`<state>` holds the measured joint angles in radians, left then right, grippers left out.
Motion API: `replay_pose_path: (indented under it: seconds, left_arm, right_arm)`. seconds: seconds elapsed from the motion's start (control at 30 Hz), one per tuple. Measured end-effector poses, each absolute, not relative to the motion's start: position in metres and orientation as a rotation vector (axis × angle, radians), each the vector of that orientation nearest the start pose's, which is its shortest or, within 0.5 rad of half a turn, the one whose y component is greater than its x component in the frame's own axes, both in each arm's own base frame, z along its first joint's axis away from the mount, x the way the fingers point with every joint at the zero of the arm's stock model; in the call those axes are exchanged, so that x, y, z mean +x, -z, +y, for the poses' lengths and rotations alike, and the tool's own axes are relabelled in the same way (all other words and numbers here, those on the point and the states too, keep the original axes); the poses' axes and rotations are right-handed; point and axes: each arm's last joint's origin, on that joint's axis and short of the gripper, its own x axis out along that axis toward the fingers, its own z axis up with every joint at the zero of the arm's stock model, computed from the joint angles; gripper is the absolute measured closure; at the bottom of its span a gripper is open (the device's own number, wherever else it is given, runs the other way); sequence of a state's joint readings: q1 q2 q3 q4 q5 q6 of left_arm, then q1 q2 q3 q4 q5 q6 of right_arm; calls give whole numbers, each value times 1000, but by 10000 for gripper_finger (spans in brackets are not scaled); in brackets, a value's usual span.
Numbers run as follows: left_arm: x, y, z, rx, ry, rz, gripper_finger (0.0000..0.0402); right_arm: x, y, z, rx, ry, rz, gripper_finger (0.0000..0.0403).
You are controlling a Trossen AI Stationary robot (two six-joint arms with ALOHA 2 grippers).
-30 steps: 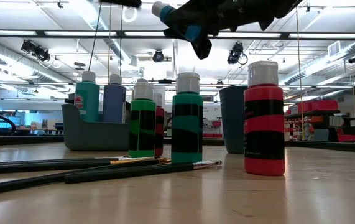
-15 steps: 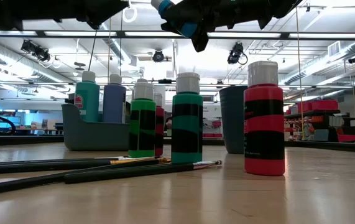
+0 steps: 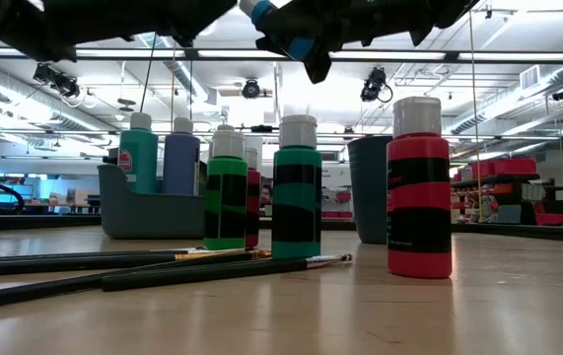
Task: Pick & Place Paint Supplies
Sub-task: Put the small blue paint bottle into the blue bin
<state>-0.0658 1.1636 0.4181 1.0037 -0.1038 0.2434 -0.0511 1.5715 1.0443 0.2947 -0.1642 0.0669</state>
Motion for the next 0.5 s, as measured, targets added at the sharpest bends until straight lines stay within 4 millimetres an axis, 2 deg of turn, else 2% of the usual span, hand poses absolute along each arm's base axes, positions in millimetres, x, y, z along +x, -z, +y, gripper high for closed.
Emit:
replay_pose_path:
  seconds: [0.23,0.5]
  left_arm:
    - [249,-250,-12,131,-117,-220,177]
    - [254,-256,-13,99,-61,-237,179]
  right_arm:
    - [356,-274,-5,75,-130,238,259]
    - [356,-275,-2,59,-142,224,259]
